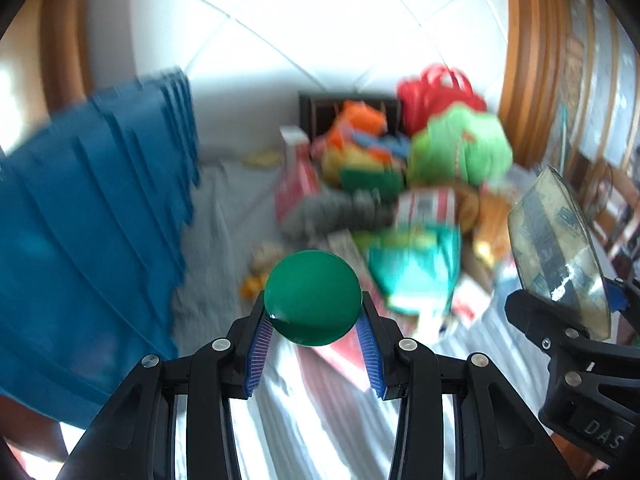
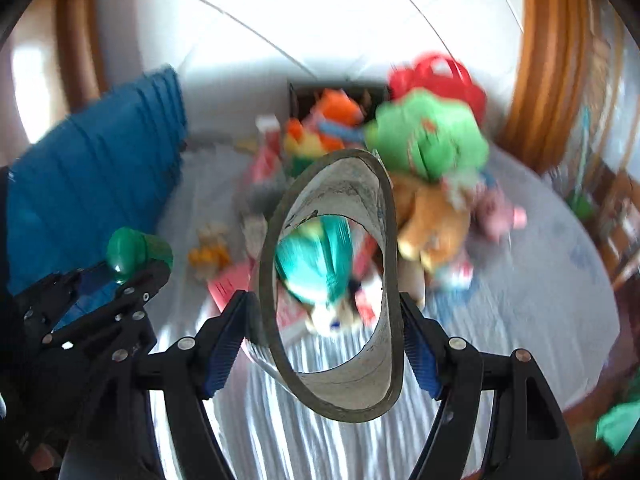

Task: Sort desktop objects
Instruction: 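Carry the green lid with the left tool while the right tool carries the tape roll to the bin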

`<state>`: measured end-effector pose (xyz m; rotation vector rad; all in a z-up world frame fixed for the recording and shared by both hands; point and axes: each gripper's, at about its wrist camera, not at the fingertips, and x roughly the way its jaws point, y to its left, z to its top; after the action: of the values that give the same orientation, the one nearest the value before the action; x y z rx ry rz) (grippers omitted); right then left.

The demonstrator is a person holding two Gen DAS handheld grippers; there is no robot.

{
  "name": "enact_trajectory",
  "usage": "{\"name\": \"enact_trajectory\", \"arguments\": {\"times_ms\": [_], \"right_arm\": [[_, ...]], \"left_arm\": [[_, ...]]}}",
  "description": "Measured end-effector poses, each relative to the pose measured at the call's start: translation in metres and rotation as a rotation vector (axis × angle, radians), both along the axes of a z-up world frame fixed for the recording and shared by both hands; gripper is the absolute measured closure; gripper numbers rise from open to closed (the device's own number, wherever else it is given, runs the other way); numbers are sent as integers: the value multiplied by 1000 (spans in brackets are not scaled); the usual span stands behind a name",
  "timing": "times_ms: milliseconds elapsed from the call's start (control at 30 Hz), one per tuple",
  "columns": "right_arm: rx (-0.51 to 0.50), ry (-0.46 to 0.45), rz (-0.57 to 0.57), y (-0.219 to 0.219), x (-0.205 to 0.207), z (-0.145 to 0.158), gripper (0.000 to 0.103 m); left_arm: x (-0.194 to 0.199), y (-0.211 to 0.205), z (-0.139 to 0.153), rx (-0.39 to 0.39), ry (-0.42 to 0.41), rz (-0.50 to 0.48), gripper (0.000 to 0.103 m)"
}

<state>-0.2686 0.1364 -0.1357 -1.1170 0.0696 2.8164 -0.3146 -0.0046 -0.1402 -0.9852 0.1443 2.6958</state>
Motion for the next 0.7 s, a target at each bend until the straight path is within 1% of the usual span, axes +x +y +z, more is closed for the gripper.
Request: {"name": "enact_trajectory", "arguments": {"times_ms": [167, 267, 367, 467, 500, 567, 633, 700], "right_arm": [[33, 122, 131, -3, -8, 60, 31], [45, 193, 216, -8, -16, 95, 31], [49, 261, 318, -27, -27, 125, 31], [4, 297, 414, -57, -38, 147, 31], [-10, 307, 447, -69, -42, 153, 31], [-32, 320, 518, -104, -51, 162, 31], [-49, 312, 576, -139, -62, 165, 31], [-61, 292, 625, -175, -75, 165, 31]], "left_arm": [[11, -8, 62, 40, 128, 83, 63], [17, -17, 95, 41, 207, 160, 63], [20, -37, 124, 30, 269, 246, 63], [23, -72, 145, 0, 318, 337, 63], [23, -85, 151, -12, 330, 367, 63], [16, -117, 155, -36, 327, 426, 63], [8, -151, 159, -59, 319, 484, 63], [-5, -186, 155, -85, 275, 523, 63]]}}
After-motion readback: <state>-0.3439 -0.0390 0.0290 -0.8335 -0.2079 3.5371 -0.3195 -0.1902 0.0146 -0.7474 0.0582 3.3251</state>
